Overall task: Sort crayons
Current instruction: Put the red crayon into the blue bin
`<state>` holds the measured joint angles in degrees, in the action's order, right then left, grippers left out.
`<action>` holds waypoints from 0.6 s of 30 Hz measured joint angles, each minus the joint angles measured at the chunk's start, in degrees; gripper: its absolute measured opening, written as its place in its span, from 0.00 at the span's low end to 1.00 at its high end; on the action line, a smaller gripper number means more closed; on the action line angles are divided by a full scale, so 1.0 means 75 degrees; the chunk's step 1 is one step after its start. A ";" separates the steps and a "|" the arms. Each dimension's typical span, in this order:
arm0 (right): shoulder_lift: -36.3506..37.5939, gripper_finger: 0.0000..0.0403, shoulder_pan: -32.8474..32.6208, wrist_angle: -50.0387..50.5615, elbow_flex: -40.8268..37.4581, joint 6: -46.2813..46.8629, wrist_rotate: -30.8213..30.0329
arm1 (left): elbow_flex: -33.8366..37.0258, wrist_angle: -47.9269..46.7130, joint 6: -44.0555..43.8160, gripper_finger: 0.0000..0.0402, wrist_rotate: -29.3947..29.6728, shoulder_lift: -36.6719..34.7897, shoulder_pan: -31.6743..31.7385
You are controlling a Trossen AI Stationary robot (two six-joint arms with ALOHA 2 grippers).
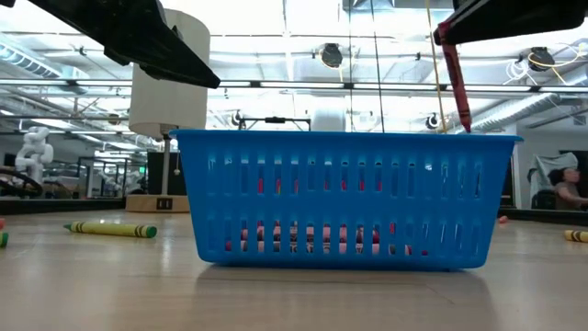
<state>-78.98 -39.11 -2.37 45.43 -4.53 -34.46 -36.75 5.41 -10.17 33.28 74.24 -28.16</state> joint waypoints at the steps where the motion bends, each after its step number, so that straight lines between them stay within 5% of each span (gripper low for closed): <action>1: 0.0000 0.00 0.0000 0.0000 0.0000 0.0244 0.0000 | 0.0000 0.0000 0.0000 0.46 0.0003 0.0000 0.0000; 18: 0.0000 0.00 0.0000 -0.0003 0.0000 0.3830 0.0000 | 0.0000 0.0006 -0.0009 0.46 0.0000 0.0000 0.0001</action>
<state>-78.98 -39.11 -2.39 45.43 24.20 -34.46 -36.75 5.45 -10.24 33.28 74.24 -28.15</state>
